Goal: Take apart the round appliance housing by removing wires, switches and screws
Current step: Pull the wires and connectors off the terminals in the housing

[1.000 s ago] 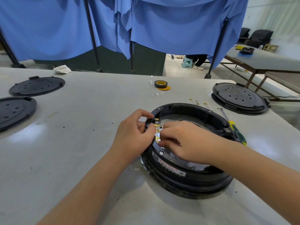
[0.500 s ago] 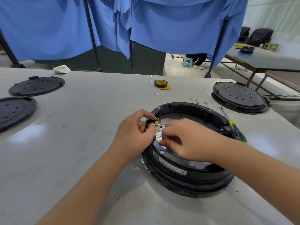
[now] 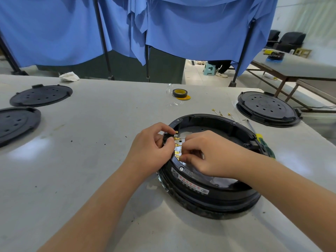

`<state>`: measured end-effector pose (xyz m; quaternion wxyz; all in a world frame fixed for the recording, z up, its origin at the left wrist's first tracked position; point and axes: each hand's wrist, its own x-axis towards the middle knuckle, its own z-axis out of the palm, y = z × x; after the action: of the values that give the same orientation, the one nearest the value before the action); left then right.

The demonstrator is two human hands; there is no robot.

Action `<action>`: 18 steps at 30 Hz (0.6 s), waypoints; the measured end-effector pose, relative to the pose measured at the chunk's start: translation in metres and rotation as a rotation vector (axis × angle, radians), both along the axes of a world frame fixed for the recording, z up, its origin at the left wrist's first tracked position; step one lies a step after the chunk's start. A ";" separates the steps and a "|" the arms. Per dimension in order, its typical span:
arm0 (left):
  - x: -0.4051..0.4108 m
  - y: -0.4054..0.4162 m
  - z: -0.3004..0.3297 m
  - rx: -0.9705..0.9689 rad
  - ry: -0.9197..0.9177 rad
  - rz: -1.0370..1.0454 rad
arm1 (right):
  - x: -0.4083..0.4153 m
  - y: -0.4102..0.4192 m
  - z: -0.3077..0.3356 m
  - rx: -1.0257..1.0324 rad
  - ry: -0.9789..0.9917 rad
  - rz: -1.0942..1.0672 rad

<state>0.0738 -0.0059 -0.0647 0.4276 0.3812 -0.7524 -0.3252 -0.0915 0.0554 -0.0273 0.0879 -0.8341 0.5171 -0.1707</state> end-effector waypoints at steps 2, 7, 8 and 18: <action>0.000 0.000 0.000 0.001 -0.003 -0.001 | 0.000 0.002 -0.001 0.001 0.008 -0.001; -0.001 0.001 0.001 -0.006 -0.005 0.005 | -0.001 0.002 0.000 0.010 0.010 -0.024; -0.001 0.001 0.001 -0.011 -0.007 0.006 | 0.000 0.001 0.001 0.013 0.003 -0.024; 0.001 0.001 0.000 0.000 0.008 0.019 | -0.022 0.004 0.005 0.056 -0.071 -0.122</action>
<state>0.0745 -0.0053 -0.0649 0.4337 0.3868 -0.7472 -0.3225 -0.1138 0.0594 -0.0228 0.1189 -0.7918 0.5680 -0.1907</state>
